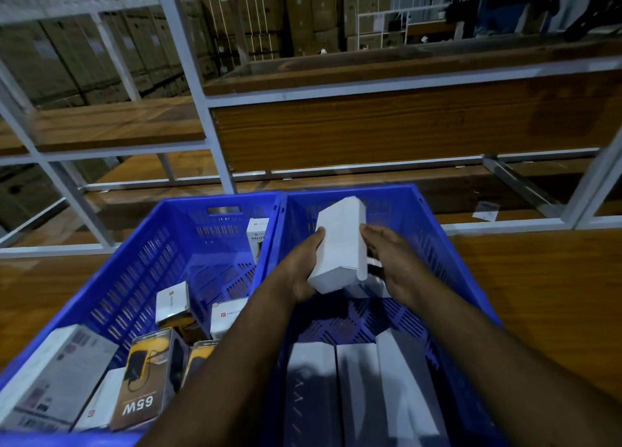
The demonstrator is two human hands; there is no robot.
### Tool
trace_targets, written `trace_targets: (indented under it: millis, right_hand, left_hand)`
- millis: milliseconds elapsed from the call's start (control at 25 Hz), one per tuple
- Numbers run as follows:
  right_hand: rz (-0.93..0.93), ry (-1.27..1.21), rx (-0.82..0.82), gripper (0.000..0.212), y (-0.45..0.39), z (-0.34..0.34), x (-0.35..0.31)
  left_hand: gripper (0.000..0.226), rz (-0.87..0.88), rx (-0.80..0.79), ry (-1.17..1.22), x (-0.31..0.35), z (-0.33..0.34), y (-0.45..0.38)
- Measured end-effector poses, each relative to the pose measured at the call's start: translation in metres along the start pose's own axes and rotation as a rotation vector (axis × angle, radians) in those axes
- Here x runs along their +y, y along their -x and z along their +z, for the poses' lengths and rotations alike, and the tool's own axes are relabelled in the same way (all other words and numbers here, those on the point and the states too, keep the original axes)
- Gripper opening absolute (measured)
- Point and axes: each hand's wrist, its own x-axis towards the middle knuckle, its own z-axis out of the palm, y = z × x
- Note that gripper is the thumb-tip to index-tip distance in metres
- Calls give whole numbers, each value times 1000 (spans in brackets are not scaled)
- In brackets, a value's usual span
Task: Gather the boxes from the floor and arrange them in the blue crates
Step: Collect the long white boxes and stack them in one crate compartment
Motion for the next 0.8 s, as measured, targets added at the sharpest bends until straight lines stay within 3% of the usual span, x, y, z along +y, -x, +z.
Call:
trace_targets:
  millis: [120, 240, 520, 640, 800]
  right_hand:
    - [217, 83, -181, 35, 7, 11, 14]
    - [282, 48, -239, 35, 6, 20, 34]
    - [440, 42, -85, 7, -7, 31, 56]
    - [487, 75, -70, 13, -21, 39, 70]
    - [487, -67, 24, 14, -41, 40, 92]
  left_hand:
    - [38, 26, 157, -147, -4, -5, -8]
    - [29, 14, 219, -236, -6, -11, -9]
    - [39, 88, 336, -205, -2, -5, -11]
    - [43, 56, 326, -89, -7, -2, -12]
    - [38, -7, 356, 49, -18, 4, -18]
